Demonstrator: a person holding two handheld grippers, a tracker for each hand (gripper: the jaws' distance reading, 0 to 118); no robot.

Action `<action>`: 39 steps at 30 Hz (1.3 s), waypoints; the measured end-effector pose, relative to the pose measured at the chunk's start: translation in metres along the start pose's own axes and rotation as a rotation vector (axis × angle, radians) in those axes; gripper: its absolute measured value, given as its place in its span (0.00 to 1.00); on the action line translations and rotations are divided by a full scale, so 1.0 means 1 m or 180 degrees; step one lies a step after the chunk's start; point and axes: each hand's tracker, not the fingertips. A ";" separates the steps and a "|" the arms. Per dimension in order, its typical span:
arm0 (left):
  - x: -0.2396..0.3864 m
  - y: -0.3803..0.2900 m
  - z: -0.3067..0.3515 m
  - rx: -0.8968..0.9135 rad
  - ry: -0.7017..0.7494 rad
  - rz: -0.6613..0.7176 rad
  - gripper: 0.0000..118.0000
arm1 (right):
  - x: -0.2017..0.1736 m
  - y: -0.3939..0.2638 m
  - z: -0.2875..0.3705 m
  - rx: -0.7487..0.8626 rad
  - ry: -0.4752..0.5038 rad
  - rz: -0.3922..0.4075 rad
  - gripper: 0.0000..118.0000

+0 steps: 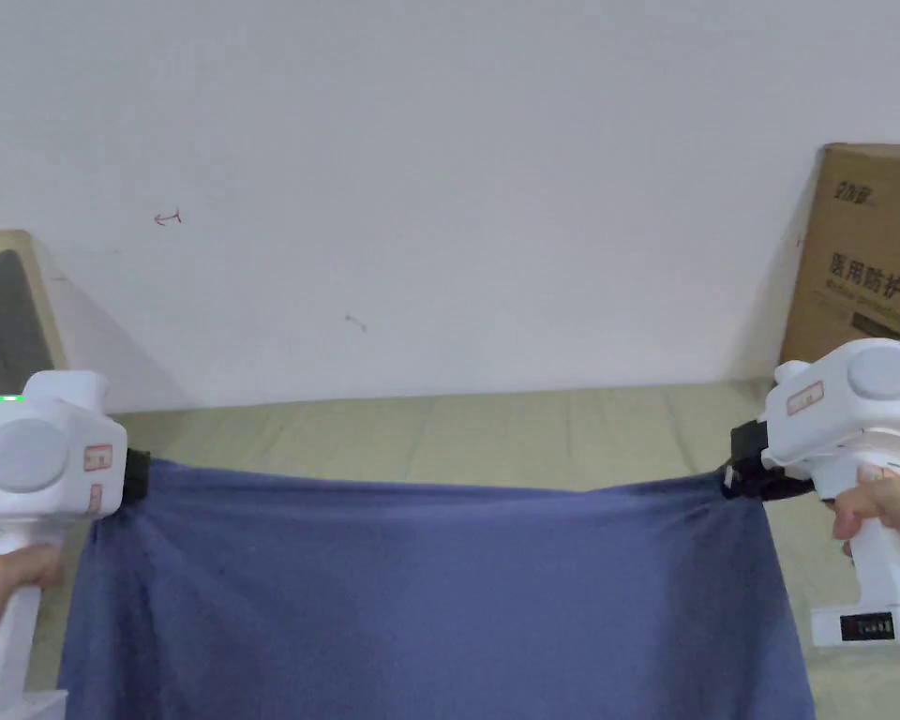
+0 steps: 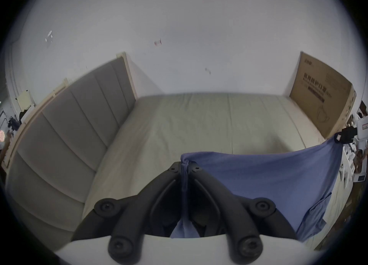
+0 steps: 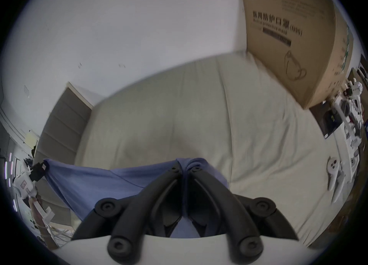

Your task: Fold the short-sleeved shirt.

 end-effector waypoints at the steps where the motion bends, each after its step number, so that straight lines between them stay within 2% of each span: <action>1: -0.002 0.014 0.008 0.0065 0.0007 0.0017 0.03 | -0.005 0.011 0.012 0.0075 0.0006 -0.0006 0.02; 7: -0.006 0.092 0.044 0.0400 0.0099 0.0008 0.03 | -0.038 0.082 0.081 0.0427 0.0064 -0.0056 0.02; 9: -0.011 0.116 0.054 0.0489 0.0103 0.0109 0.03 | -0.054 0.105 0.108 0.0576 0.0068 -0.0023 0.02; 16: -0.017 0.189 0.080 0.0780 0.0279 -0.0003 0.03 | -0.105 0.167 0.188 0.0970 0.0015 0.0187 0.02; 21: -0.016 0.225 0.100 0.0973 0.0385 -0.0080 0.03 | -0.122 0.195 0.227 0.1187 0.0010 0.0207 0.02; 25: -0.012 0.226 0.101 0.1039 0.0429 -0.0143 0.03 | -0.125 0.198 0.234 0.1252 -0.0009 0.0246 0.02; 28: -0.009 0.208 0.084 0.0968 0.0455 -0.0116 0.03 | -0.121 0.189 0.215 0.1157 0.0000 0.0272 0.02; 31: -0.004 0.171 0.045 0.0669 0.0361 -0.0119 0.03 | -0.111 0.164 0.168 0.0830 -0.0213 0.0358 0.02; 34: 0.013 0.111 0.003 0.0515 0.0482 -0.0316 0.03 | -0.094 0.132 0.104 0.0516 -0.0267 0.0246 0.02; 37: 0.025 0.046 -0.050 0.0150 0.0446 -0.0280 0.03 | -0.069 0.089 0.029 0.0111 -0.0402 0.0163 0.02; 39: 0.026 0.000 -0.082 -0.0219 0.0290 -0.0097 0.03 | -0.051 0.051 -0.020 -0.0075 -0.0517 0.0054 0.02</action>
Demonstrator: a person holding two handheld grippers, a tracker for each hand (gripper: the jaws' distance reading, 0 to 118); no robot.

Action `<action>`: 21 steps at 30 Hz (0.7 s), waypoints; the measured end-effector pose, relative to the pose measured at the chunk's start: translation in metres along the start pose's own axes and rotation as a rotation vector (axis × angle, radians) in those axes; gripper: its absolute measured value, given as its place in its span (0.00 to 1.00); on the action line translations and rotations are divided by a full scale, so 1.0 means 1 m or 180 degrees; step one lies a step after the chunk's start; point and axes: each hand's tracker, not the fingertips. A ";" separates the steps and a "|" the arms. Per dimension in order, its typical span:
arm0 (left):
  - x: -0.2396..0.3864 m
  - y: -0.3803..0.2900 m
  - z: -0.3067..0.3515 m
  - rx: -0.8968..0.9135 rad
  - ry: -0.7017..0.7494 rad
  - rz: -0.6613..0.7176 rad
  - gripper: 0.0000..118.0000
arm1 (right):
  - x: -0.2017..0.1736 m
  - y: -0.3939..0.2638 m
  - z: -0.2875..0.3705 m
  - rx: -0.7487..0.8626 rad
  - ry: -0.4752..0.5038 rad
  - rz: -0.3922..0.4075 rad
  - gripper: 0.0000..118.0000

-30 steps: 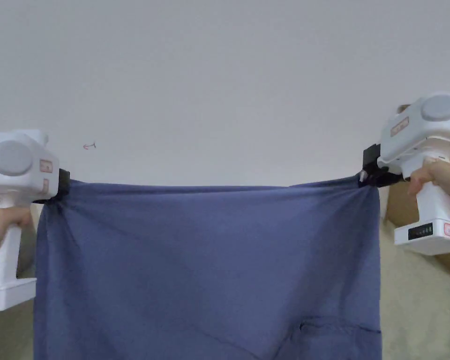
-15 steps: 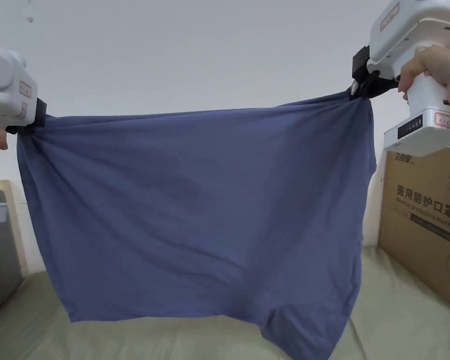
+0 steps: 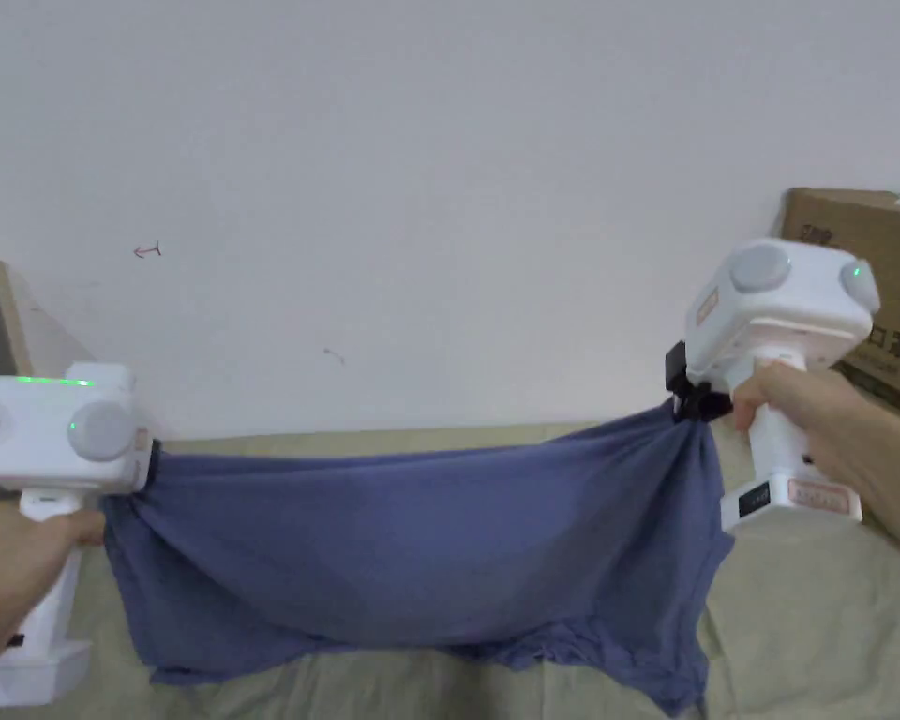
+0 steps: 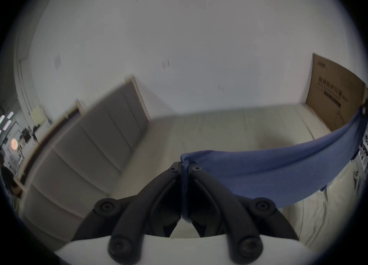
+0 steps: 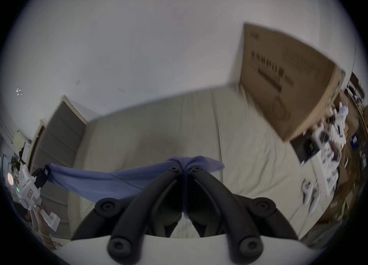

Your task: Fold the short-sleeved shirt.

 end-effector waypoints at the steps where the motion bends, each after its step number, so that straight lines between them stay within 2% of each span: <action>1: 0.003 -0.022 -0.013 -0.0101 -0.0076 0.0064 0.03 | 0.005 -0.018 -0.023 -0.0019 -0.0019 -0.0055 0.02; 5: 0.012 -0.100 -0.058 -0.0465 -0.0079 -0.0158 0.03 | 0.033 -0.093 -0.112 -0.0545 -0.0040 -0.0335 0.02; 6: 0.012 -0.114 -0.068 -0.0588 -0.0053 -0.0131 0.03 | 0.040 -0.111 -0.126 -0.0616 -0.0107 -0.0423 0.02; 9: 0.000 -0.139 -0.091 -0.0733 -0.0121 0.0106 0.03 | 0.054 -0.145 -0.156 -0.0890 -0.0053 -0.0500 0.02; 12: -0.007 -0.158 -0.083 -0.0743 -0.0127 0.0119 0.03 | 0.069 -0.164 -0.162 -0.0892 0.0013 -0.0461 0.02; 14: -0.010 -0.170 -0.068 -0.0706 -0.0148 0.0115 0.03 | 0.078 -0.175 -0.151 -0.0818 0.0162 -0.0444 0.02; 16: -0.014 -0.186 -0.042 -0.0567 -0.0173 0.0116 0.03 | 0.083 -0.190 -0.129 -0.0705 0.0177 -0.0404 0.02; 17: -0.016 -0.193 -0.029 -0.0566 -0.0195 0.0111 0.03 | 0.085 -0.197 -0.118 -0.0647 0.0251 -0.0316 0.02; 20: -0.022 -0.219 0.018 -0.0476 -0.0240 -0.0002 0.03 | 0.086 -0.239 -0.066 -0.0411 0.0084 0.0044 0.02; 21: -0.025 -0.230 0.038 -0.0430 -0.0270 -0.0035 0.03 | 0.088 -0.256 -0.048 -0.0379 0.0025 0.0092 0.02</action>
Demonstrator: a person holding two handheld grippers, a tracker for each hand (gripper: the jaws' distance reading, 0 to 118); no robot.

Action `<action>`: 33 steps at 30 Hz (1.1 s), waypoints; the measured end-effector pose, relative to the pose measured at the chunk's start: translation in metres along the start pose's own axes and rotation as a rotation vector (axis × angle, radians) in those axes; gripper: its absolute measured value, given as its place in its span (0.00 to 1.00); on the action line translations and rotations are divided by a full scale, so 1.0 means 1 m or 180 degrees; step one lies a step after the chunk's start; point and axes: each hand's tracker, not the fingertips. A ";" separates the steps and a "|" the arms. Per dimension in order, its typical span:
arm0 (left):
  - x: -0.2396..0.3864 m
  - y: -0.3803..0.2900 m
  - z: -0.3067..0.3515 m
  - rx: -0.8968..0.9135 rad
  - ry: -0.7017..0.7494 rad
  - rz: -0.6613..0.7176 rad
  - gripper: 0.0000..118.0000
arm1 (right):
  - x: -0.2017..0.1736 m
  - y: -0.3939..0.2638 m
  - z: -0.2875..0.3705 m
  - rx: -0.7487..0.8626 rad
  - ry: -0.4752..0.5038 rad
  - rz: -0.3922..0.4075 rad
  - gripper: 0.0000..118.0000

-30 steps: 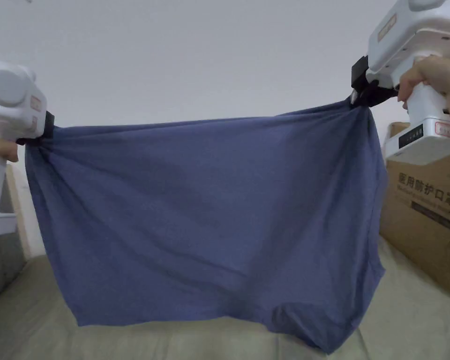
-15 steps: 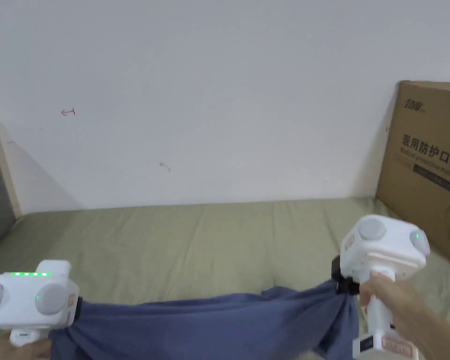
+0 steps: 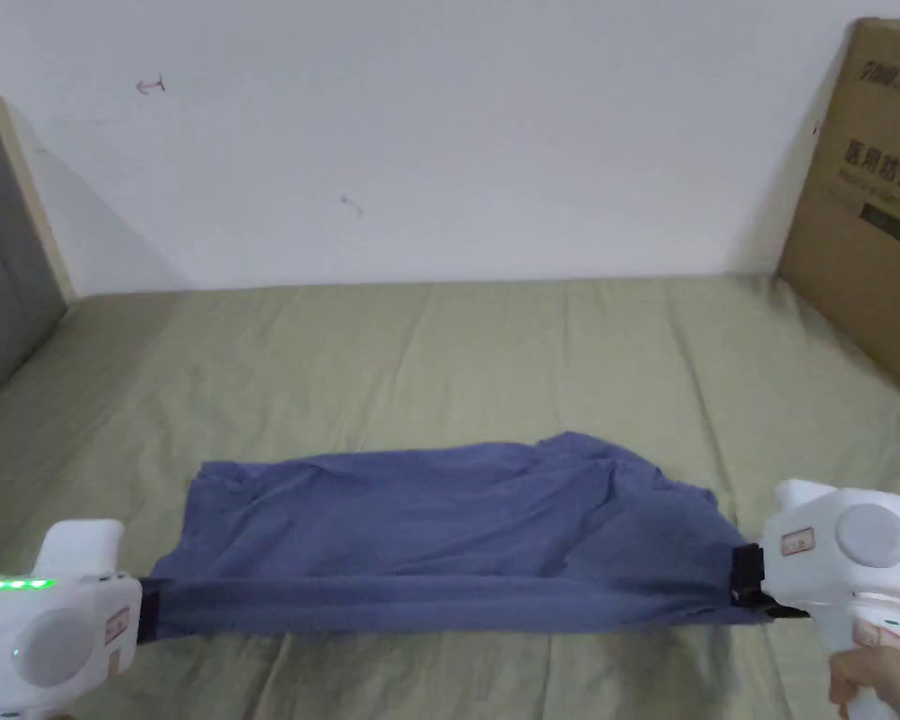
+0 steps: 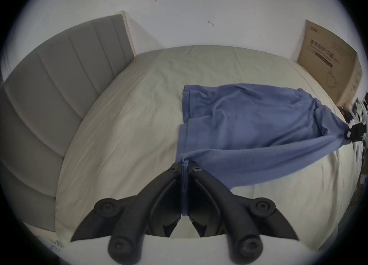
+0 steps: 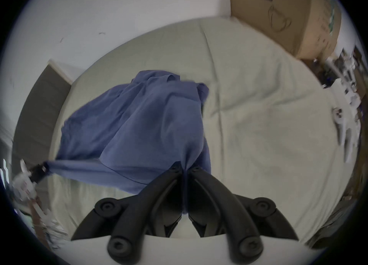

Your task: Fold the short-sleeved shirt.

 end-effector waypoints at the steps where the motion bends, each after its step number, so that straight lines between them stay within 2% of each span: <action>1: 0.000 -0.014 0.016 0.0035 -0.0002 0.0000 0.03 | -0.008 -0.028 0.023 0.0022 -0.0011 -0.0011 0.02; 3: 0.003 -0.049 0.053 0.0079 0.0042 -0.0171 0.03 | -0.002 -0.075 0.053 0.0049 0.0074 -0.0059 0.02; 7: 0.002 -0.118 0.099 -0.0054 0.0194 -0.0545 0.03 | 0.001 -0.162 0.096 0.0022 0.0020 -0.0045 0.02; 10: -0.008 -0.166 0.120 -0.0254 0.0062 -0.0451 0.03 | 0.009 -0.213 0.107 -0.0141 -0.0018 -0.0083 0.02; 14: -0.020 -0.204 0.135 -0.0380 -0.0012 -0.0115 0.03 | 0.030 -0.250 0.108 -0.0286 0.0009 -0.0447 0.02; 17: -0.026 -0.214 0.136 -0.0361 -0.0092 0.0064 0.03 | 0.032 -0.257 0.110 -0.0254 0.0100 -0.0501 0.02; 19: -0.025 -0.212 0.137 -0.0322 -0.0090 0.0089 0.07 | 0.026 -0.254 0.110 -0.0198 0.0076 -0.0382 0.03; 20: -0.025 -0.210 0.138 -0.0336 -0.0082 0.0098 0.23 | 0.023 -0.251 0.111 -0.0199 0.0059 -0.0313 0.08; 21: -0.025 -0.209 0.138 -0.0399 -0.0067 0.0112 0.46 | 0.017 -0.248 0.114 -0.0178 0.0032 -0.0262 0.24; 22: -0.026 -0.209 0.139 -0.0422 -0.0074 0.0128 0.69 | 0.015 -0.247 0.117 -0.0140 -0.0005 -0.0244 0.48; 23: -0.026 -0.209 0.144 -0.0416 -0.0122 0.0178 0.88 | 0.012 -0.247 0.122 -0.0100 0.0009 -0.0216 0.71; 24: -0.027 -0.212 0.151 -0.0351 -0.0209 0.0262 0.90 | 0.010 -0.248 0.129 -0.0011 0.0044 -0.0198 0.73; 28: -0.028 -0.223 0.181 -0.0394 -0.0244 0.0347 0.89 | -0.004 -0.253 0.166 0.0187 -0.0011 -0.0088 0.73; 29: -0.028 -0.230 0.190 -0.0332 -0.0225 0.0385 0.84 | -0.007 -0.259 0.179 0.0297 -0.0044 -0.0002 0.72; 30: -0.028 -0.237 0.200 -0.0271 -0.0210 0.0451 0.73 | -0.011 -0.266 0.193 0.0412 -0.0031 0.0063 0.71; 31: -0.027 -0.242 0.209 -0.0190 -0.0247 0.0544 0.50 | -0.014 -0.273 0.203 0.0474 0.0002 0.0103 0.69; 32: -0.029 -0.247 0.215 -0.0152 -0.0274 0.0629 0.19 | -0.016 -0.279 0.210 0.0495 0.0041 0.0121 0.55; 33: -0.030 -0.251 0.217 -0.0196 -0.0283 0.0672 0.05 | -0.015 -0.284 0.214 0.0465 0.0107 0.0118 0.30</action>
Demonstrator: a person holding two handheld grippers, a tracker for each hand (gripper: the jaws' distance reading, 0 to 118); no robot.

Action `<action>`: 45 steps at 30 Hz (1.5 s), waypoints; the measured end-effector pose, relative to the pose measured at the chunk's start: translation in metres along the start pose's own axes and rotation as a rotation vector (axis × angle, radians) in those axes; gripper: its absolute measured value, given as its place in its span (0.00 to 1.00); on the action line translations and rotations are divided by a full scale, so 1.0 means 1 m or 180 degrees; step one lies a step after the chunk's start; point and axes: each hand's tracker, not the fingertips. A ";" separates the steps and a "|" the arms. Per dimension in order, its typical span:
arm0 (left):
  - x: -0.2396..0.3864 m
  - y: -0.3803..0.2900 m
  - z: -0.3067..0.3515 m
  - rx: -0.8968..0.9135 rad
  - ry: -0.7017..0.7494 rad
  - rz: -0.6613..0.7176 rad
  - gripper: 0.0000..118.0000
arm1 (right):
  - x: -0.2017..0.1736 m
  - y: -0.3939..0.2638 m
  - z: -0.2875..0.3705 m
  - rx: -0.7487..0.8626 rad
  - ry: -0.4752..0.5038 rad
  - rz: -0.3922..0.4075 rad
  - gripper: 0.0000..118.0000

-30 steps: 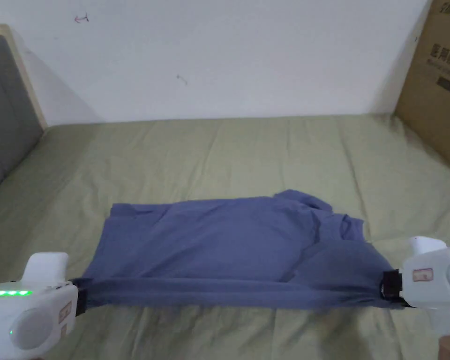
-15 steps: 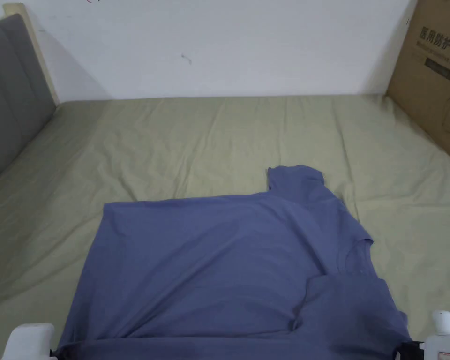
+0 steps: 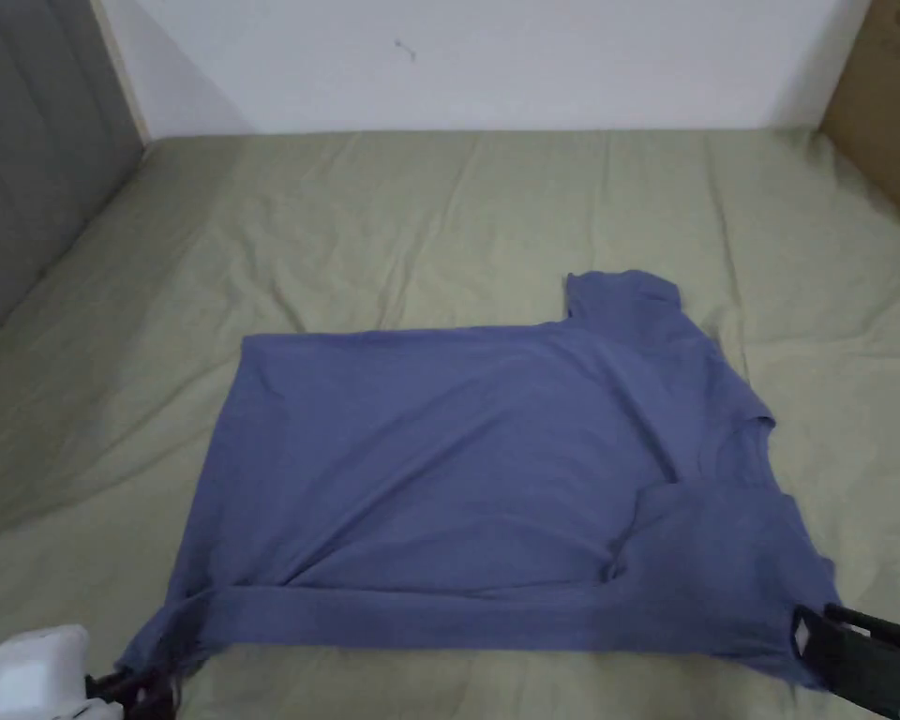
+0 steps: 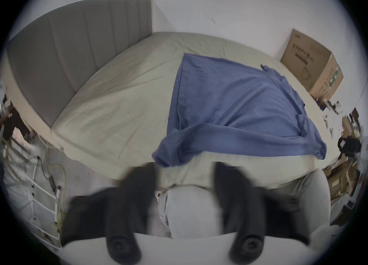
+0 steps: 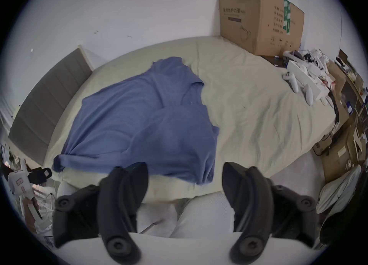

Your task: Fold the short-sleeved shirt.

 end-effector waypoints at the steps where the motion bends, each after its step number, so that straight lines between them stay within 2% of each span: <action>1: -0.001 -0.003 -0.001 -0.0025 0.0032 -0.0025 0.04 | 0.000 -0.004 0.001 -0.0036 0.0030 0.0002 0.05; 3: -0.003 -0.007 -0.001 -0.0022 0.0139 -0.0080 0.01 | 0.003 -0.015 -0.005 -0.0084 -0.0025 -0.0168 0.02; 4: -0.004 -0.006 -0.003 -0.0087 0.0170 -0.0128 0.01 | 0.007 -0.017 -0.013 -0.0266 0.0038 -0.0117 0.02; 5: -0.005 -0.005 -0.003 -0.0075 0.0151 -0.0116 0.01 | 0.008 -0.020 -0.018 -0.0347 -0.0038 -0.0116 0.02; 8: -0.009 0.001 -0.010 0.0078 0.0157 -0.0066 0.05 | 0.014 -0.026 -0.030 -0.0394 -0.0050 -0.0156 0.02; 10: -0.010 0.011 -0.021 0.0047 0.0212 -0.0091 0.40 | 0.019 -0.028 -0.035 -0.0406 -0.0065 -0.0255 0.02; 11: -0.013 0.016 -0.028 -0.0001 0.0202 -0.0092 0.51 | 0.021 -0.028 -0.038 -0.0425 -0.0069 -0.0289 0.02; 12: -0.016 0.019 -0.036 -0.0057 0.0163 -0.0106 0.52 | 0.024 -0.027 -0.040 -0.0424 -0.0076 -0.0315 0.02; 14: -0.016 0.025 -0.052 -0.0175 0.0192 -0.0109 0.62 | 0.027 -0.025 -0.043 -0.0434 -0.0080 -0.0339 0.02; 15: -0.017 0.027 -0.060 -0.0186 0.0185 -0.0082 0.63 | 0.029 -0.024 -0.045 -0.0442 -0.0093 -0.0349 0.02; 18: -0.018 0.030 -0.074 -0.0258 0.0143 -0.0056 0.60 | 0.030 -0.021 -0.048 -0.0466 -0.0122 -0.0323 0.02; 19: -0.018 0.032 -0.074 -0.0286 0.0129 -0.0040 0.51 | 0.030 -0.020 -0.049 -0.0472 -0.0137 -0.0307 0.02; 20: -0.018 0.033 -0.074 -0.0266 0.0094 -0.0016 0.21 | 0.029 -0.019 -0.049 -0.0475 -0.0134 -0.0286 0.02; 21: -0.018 0.033 -0.075 -0.0242 0.0041 0.0021 0.04 | 0.029 -0.018 -0.050 -0.0471 -0.0127 -0.0280 0.02; 22: -0.016 0.033 -0.075 -0.0285 -0.0072 0.0013 0.03 | 0.029 -0.016 -0.051 -0.0457 -0.0121 -0.0279 0.03; 23: -0.013 0.033 -0.075 -0.0311 -0.0037 -0.0002 0.03 | 0.029 -0.014 -0.054 -0.0453 -0.0116 -0.0271 0.18; 25: -0.009 0.032 -0.075 -0.0348 0.0097 -0.0250 0.03 | 0.032 -0.005 -0.065 -0.0583 -0.0150 -0.0148 0.66; 26: -0.007 0.032 -0.075 -0.0305 0.0109 -0.0232 0.03 | 0.033 -0.002 -0.071 -0.0597 -0.0195 -0.0076 0.74; 29: -0.011 0.034 -0.074 -0.0334 0.0064 -0.0154 0.03 | 0.042 0.008 -0.087 -0.0555 -0.0248 -0.0050 0.74; 31: -0.011 0.036 -0.072 -0.0320 0.0044 -0.0115 0.03 | 0.047 0.012 -0.097 -0.0560 -0.0176 -0.0081 0.72; 32: -0.012 0.037 -0.072 -0.0320 0.0040 -0.0107 0.03 | 0.047 0.013 -0.103 -0.0560 -0.0085 -0.0125 0.51; 33: -0.012 0.037 -0.072 -0.0321 0.0041 -0.0102 0.03 | 0.048 0.014 -0.108 -0.0645 -0.0057 -0.0164 0.09; 34: -0.011 0.038 -0.071 -0.0325 0.0038 -0.0102 0.03 | 0.045 0.016 -0.109 -0.0667 -0.0077 -0.0158 0.00; 36: -0.010 0.038 -0.071 -0.0341 0.0042 -0.0112 0.03 | 0.038 0.013 -0.112 -0.0670 -0.0149 -0.0091 0.00; 37: -0.010 0.038 -0.071 -0.0342 0.0044 -0.0114 0.03 | 0.037 0.014 -0.114 -0.0782 -0.0107 -0.0019 0.00; 40: -0.007 0.038 -0.068 -0.0347 0.0044 -0.0111 0.03 | 0.034 0.011 -0.107 -0.0700 -0.0055 0.0019 0.00; 45: -0.004 0.046 -0.058 -0.0314 0.0025 -0.0102 0.03 | 0.042 0.024 -0.092 -0.0539 0.0017 -0.0060 0.00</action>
